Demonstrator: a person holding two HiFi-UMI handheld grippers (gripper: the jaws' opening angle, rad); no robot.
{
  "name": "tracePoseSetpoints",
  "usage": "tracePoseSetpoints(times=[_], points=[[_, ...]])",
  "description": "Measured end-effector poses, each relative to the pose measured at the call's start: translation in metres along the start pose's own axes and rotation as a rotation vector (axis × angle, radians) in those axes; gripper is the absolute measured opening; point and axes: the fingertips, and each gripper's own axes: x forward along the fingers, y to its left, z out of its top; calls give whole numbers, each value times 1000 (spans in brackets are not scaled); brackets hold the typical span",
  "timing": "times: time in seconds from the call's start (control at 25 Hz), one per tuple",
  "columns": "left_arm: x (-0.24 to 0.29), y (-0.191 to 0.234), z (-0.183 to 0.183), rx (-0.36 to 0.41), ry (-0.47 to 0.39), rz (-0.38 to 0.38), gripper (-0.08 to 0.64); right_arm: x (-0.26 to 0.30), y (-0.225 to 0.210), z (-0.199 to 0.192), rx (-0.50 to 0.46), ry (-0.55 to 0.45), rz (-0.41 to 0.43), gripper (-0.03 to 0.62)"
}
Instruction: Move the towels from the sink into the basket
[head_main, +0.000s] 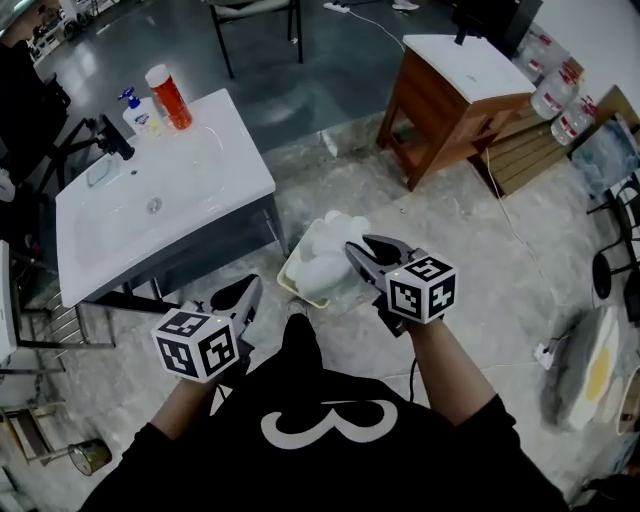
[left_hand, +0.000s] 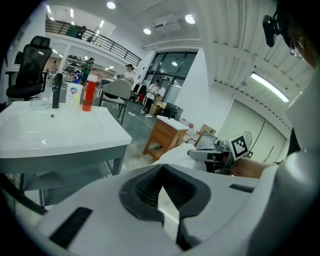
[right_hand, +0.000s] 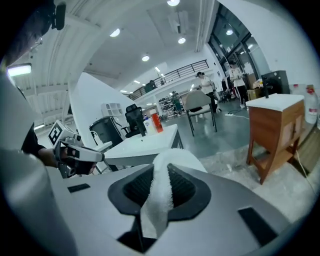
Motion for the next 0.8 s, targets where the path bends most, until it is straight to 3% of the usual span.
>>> tracePoseSetpoints(times=[0.48,0.8], points=[[102,73,-23,-52,119,27,6,113,-88,-91,106,228,-27,80],[156,102,-40,-81,213,-16,6,179,-136,-145,160,373,-48,78]])
